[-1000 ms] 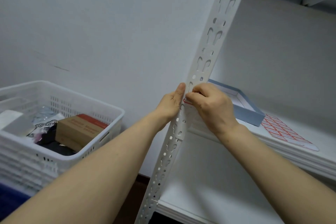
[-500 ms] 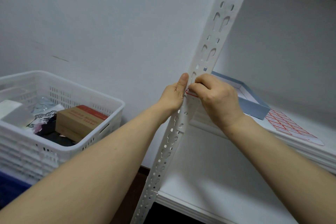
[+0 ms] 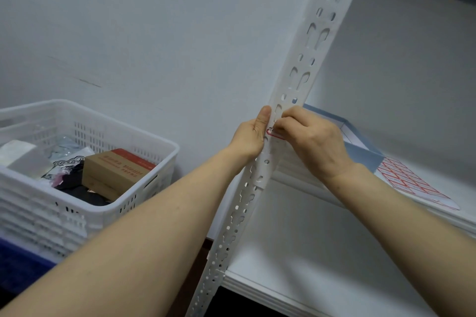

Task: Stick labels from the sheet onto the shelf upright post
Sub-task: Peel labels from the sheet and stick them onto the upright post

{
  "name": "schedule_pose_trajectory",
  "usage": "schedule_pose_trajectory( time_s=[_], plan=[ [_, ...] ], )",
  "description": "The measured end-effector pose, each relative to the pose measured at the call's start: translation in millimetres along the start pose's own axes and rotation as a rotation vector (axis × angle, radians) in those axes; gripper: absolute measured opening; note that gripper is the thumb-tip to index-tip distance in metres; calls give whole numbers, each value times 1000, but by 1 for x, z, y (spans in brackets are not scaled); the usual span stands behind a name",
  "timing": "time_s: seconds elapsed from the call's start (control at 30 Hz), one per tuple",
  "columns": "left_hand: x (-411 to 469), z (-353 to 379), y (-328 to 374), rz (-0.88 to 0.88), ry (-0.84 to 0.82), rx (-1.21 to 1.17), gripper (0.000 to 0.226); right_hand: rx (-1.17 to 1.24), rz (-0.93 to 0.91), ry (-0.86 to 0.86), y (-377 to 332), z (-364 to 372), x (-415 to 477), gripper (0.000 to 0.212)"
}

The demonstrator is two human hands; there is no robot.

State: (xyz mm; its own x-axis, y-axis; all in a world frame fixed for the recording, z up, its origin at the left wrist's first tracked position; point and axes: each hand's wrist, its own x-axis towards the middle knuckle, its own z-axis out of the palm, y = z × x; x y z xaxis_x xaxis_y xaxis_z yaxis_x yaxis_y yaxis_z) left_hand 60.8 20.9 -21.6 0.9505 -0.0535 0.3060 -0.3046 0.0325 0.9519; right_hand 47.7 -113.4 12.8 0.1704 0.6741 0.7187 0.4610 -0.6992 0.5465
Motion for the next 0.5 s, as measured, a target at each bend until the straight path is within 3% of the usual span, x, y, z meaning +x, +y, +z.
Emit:
schedule_pose_trajectory(
  time_s=[0.5],
  plan=[
    [-2,1,1,-5,7,40,59,-61,-32,-17,-1,-5,3,19]
  ],
)
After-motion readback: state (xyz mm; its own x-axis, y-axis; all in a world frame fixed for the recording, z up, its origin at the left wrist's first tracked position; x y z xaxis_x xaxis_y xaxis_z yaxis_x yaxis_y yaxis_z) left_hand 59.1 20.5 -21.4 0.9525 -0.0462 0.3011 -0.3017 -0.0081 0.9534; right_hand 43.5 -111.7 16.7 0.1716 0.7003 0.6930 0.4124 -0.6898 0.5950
